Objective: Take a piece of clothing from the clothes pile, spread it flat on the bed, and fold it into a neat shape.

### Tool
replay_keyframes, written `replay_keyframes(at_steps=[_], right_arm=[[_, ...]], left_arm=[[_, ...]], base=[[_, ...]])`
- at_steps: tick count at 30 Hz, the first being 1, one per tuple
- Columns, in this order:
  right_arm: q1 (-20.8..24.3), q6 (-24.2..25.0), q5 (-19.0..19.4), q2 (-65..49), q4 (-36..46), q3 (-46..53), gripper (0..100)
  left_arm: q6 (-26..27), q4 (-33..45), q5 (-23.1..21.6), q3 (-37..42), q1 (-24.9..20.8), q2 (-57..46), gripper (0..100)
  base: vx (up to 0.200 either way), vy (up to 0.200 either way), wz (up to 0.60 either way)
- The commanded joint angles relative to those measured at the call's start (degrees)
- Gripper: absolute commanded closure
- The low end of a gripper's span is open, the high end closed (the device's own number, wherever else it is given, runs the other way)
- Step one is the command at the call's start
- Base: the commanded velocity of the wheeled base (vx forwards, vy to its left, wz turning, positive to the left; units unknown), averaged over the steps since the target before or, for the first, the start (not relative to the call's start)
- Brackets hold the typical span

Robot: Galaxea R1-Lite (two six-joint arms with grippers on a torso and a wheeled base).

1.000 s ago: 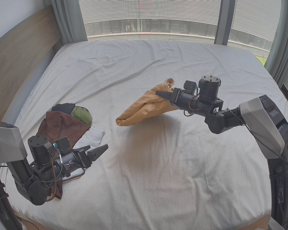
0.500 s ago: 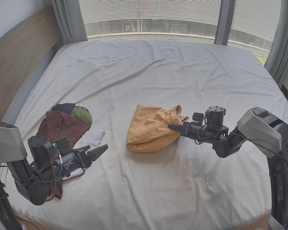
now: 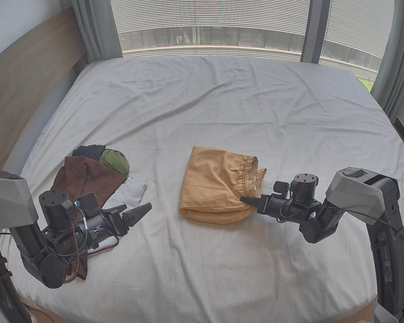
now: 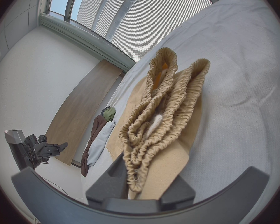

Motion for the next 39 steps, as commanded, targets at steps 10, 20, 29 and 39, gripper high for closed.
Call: replay_keyframes(at_steps=[10, 20, 29, 39], right_arm=[[-0.7, -0.3, -0.4, -1.7, -1.8, 5.0, 0], [0.4, -5.4, -0.4, -8.8, -1.0, 20.4, 0], [7.9, -6.8, -0.4, -14.4, -1.2, 27.9, 0], [9.9, -1.1, 1.6, -21.9, -1.0, 18.2, 0]], left_arm=[[0.0, -0.1, 0.0, -0.2, 0.0, 0.0, 0], [0.0, -0.1, 0.0, -0.5, 0.0, -0.1, 0], [0.0, 0.0, 0.0, -0.6, 0.0, -0.2, 0], [0.0, -0.1, 0.0, -0.8, 0.1, -0.3, 0]], base=[[0.0, 0.0, 0.0], [0.0, 0.0, 0.0], [0.0, 0.0, 0.0], [0.0, 0.0, 0.0]])
